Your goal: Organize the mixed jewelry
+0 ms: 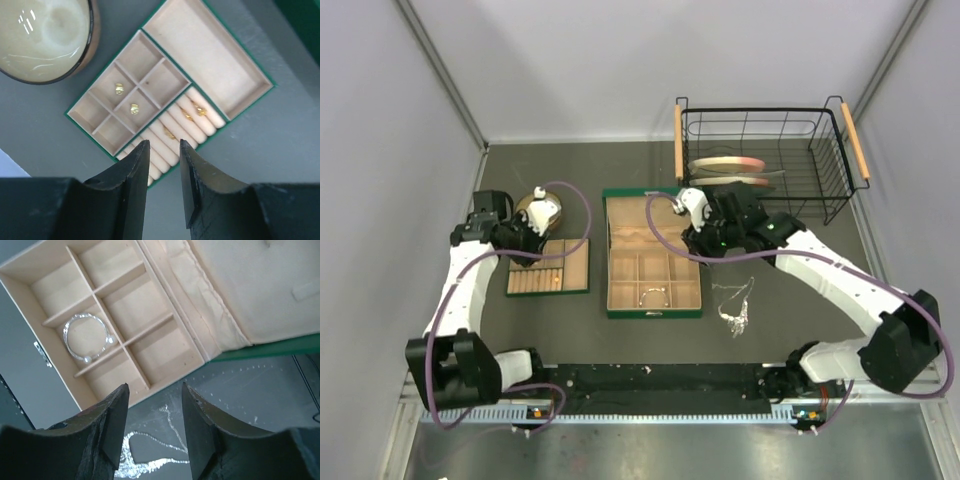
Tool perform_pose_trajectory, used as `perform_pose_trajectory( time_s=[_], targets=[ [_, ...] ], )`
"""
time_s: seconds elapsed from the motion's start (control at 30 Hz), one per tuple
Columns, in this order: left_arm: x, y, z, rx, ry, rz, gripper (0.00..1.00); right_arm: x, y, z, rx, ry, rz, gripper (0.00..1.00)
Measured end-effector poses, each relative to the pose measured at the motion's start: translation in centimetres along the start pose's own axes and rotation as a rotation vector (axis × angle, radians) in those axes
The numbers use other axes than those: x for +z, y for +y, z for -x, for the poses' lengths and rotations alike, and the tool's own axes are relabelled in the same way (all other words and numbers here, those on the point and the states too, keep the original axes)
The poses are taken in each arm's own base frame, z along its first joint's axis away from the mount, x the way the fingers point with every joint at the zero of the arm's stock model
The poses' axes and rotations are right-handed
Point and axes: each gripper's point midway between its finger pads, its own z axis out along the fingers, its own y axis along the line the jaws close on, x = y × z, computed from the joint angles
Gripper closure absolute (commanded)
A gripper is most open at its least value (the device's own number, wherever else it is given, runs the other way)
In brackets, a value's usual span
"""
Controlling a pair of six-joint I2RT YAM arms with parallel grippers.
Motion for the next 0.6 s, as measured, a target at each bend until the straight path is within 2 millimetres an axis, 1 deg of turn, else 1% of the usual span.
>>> perform_pose_trajectory(
  time_s=[0.03,0.1,0.17,0.33,0.47,0.6],
  targets=[
    [-0.5,-0.5,0.2,0.002,-0.015,-0.011,0.64,-0.3,-0.1,-0.2,-0.008,-0.001,-0.014,0.52],
    [-1.4,-1.5,0.7,0.009,-0.046,-0.029,0.64,-0.9,-0.2,-1.2,-0.020,0.010,-0.038,0.52],
    [-2.3,-2.6,1.4,0.021,-0.084,-0.046,0.64,-1.5,-0.2,-2.6,-0.037,0.032,-0.062,0.50],
    [-3.9,-5.0,2.9,0.055,-0.168,-0.079,0.62,-3.0,-0.4,-6.5,-0.090,0.113,-0.121,0.49],
    [-4.5,-6.7,3.7,0.068,-0.207,-0.116,0.62,-4.2,-0.3,-9.7,-0.134,0.183,-0.146,0.47],
    [-4.4,-7.9,4.2,0.066,-0.213,-0.155,0.62,-5.3,-0.4,-12.2,-0.166,0.230,-0.160,0.46]
  ],
)
